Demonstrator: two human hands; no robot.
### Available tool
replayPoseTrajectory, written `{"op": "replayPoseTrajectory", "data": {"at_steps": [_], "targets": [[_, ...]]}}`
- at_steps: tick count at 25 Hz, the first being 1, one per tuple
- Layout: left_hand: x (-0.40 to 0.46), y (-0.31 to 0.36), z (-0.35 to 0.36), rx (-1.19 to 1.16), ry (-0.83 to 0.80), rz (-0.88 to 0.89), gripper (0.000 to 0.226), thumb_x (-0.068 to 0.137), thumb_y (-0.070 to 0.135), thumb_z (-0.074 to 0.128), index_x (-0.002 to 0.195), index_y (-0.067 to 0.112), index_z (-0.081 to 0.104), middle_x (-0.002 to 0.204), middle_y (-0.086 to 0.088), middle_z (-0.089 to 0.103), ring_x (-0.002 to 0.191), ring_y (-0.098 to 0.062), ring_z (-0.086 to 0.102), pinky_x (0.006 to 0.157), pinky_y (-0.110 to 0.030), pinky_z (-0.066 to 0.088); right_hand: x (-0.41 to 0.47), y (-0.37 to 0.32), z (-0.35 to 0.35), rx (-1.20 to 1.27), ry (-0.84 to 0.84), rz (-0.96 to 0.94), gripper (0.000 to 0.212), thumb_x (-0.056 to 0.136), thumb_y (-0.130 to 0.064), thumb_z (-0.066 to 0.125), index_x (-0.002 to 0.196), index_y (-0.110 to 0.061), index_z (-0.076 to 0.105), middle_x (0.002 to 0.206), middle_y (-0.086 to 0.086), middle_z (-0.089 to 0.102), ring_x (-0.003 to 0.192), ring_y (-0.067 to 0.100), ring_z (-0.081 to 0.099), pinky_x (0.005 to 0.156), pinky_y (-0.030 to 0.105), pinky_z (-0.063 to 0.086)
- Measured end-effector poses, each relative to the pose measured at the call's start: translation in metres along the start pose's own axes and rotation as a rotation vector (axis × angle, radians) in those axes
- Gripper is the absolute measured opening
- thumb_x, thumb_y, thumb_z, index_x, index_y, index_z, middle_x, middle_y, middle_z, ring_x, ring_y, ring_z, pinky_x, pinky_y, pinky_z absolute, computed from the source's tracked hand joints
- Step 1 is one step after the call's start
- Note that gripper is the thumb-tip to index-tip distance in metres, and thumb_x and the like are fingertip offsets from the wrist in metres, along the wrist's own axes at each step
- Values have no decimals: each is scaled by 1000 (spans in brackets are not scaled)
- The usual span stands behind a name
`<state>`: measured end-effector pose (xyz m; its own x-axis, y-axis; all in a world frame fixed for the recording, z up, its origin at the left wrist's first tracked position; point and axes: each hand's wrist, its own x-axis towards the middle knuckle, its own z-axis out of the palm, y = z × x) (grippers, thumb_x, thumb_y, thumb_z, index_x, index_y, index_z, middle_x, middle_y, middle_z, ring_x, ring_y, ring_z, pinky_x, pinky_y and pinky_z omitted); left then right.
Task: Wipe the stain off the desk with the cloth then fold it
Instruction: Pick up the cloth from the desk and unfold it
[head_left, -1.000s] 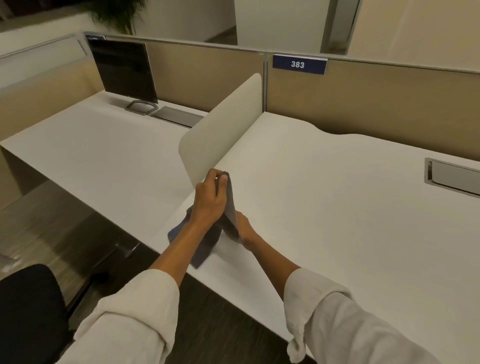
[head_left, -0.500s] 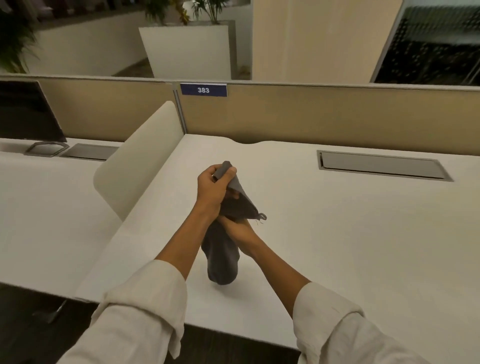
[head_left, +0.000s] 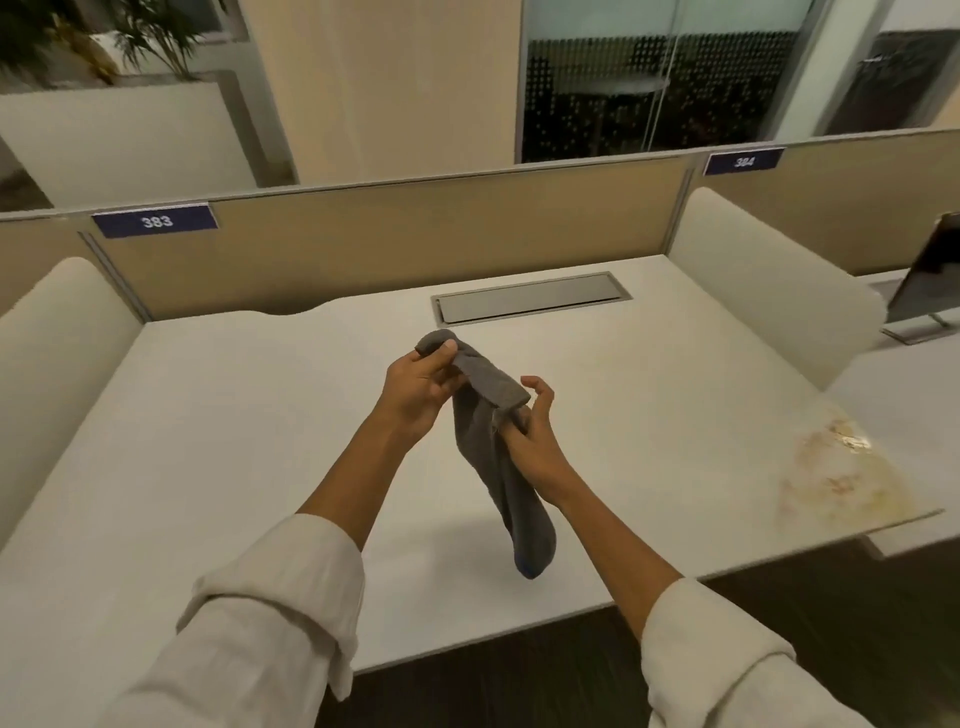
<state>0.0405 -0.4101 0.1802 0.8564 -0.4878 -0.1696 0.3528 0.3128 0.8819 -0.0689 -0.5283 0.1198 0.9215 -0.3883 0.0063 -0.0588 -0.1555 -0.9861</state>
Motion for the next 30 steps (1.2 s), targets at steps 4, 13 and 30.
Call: {"op": "replayPoseTrajectory", "data": {"at_steps": [4, 13, 30], "targets": [[2, -37, 79, 81, 55, -36, 35, 96, 21, 59, 128, 6, 54, 120, -14, 63, 112, -32, 63, 79, -38, 59, -25, 2, -75, -65, 35, -75, 34, 86, -73, 37, 118, -72, 28, 114, -45, 44, 102, -22, 52, 80, 3, 44], [-37, -106, 203, 9, -173, -162, 51, 93, 15, 60, 141, 6, 43, 125, -16, 55, 108, -31, 60, 80, -37, 57, -81, 16, -213, 47, 95, -31, 28, 99, -43, 40, 117, -53, 57, 122, -27, 61, 122, 9, 54, 103, 28, 43], [-61, -162, 292, 48, -187, -169, 24, 84, 6, 71, 105, -5, 69, 86, -9, 75, 82, -20, 75, 73, -24, 59, -125, 22, -299, 138, 268, 6, 28, 94, -55, 44, 98, -49, 71, 101, -18, 73, 100, 2, 65, 88, 21, 50]]}}
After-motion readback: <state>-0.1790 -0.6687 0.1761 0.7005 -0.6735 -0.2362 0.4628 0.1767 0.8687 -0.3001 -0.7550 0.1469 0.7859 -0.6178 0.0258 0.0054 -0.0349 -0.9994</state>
